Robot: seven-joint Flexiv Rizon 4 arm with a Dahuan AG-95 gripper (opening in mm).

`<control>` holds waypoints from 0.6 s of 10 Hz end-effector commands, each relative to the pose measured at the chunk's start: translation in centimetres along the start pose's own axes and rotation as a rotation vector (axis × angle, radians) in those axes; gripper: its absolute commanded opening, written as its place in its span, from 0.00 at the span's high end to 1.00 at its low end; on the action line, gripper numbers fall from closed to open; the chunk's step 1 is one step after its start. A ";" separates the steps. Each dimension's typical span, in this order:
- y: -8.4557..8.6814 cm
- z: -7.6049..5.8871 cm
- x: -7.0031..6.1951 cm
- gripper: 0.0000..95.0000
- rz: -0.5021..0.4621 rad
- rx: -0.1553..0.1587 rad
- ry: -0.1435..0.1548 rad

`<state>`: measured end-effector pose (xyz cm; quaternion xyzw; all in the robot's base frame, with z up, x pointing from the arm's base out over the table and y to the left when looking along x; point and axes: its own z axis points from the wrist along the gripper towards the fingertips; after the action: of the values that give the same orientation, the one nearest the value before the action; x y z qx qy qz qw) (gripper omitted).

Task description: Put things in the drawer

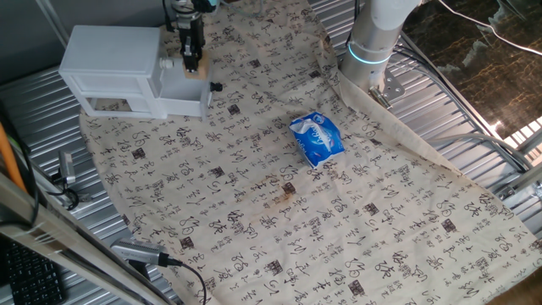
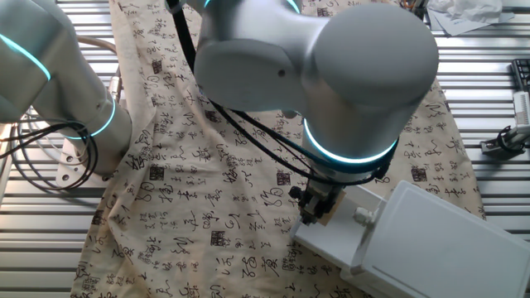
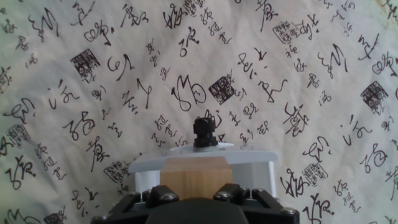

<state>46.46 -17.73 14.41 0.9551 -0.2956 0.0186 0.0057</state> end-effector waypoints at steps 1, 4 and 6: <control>-0.3 0.1 0.4 1.00 -0.005 0.000 0.000; -0.3 0.5 0.6 1.00 -0.003 0.003 0.004; -0.3 0.8 0.6 1.00 0.000 0.005 0.006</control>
<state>47.18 -17.90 13.57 0.9553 -0.2948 0.0225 0.0044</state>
